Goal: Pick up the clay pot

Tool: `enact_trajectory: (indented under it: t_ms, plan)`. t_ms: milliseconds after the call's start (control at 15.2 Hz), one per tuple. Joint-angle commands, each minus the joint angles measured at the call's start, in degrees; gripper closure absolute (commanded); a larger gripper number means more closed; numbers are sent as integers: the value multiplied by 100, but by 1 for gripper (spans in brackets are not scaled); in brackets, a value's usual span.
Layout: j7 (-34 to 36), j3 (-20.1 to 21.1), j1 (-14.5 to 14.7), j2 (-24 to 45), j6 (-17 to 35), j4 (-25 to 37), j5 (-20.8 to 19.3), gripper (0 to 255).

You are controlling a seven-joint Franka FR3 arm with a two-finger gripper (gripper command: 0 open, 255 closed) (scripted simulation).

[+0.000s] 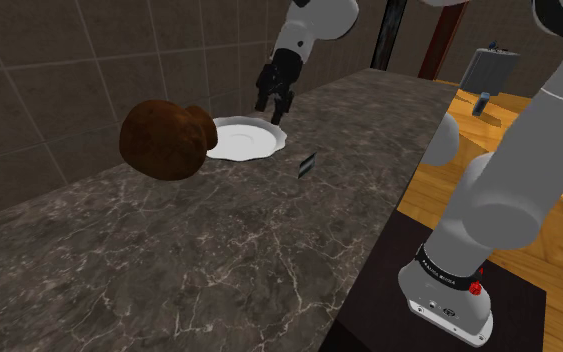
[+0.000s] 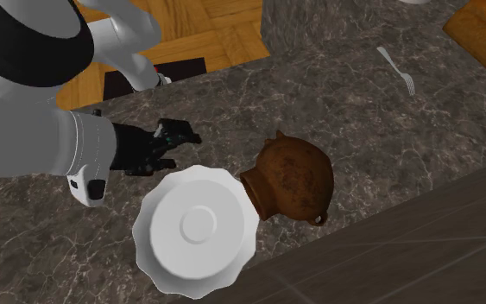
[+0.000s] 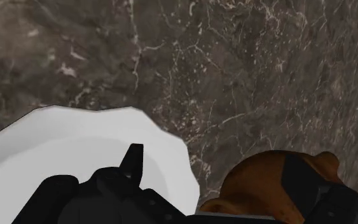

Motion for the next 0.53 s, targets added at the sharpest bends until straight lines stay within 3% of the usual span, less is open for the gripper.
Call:
enact_trajectory:
  t_ms: [0, 462]
  plan:
    - [-282, -39, 46, 470, -168, 421, 519, 0]
    - [-894, 90, -47, 1978, -985, 1975, 2132, 0]
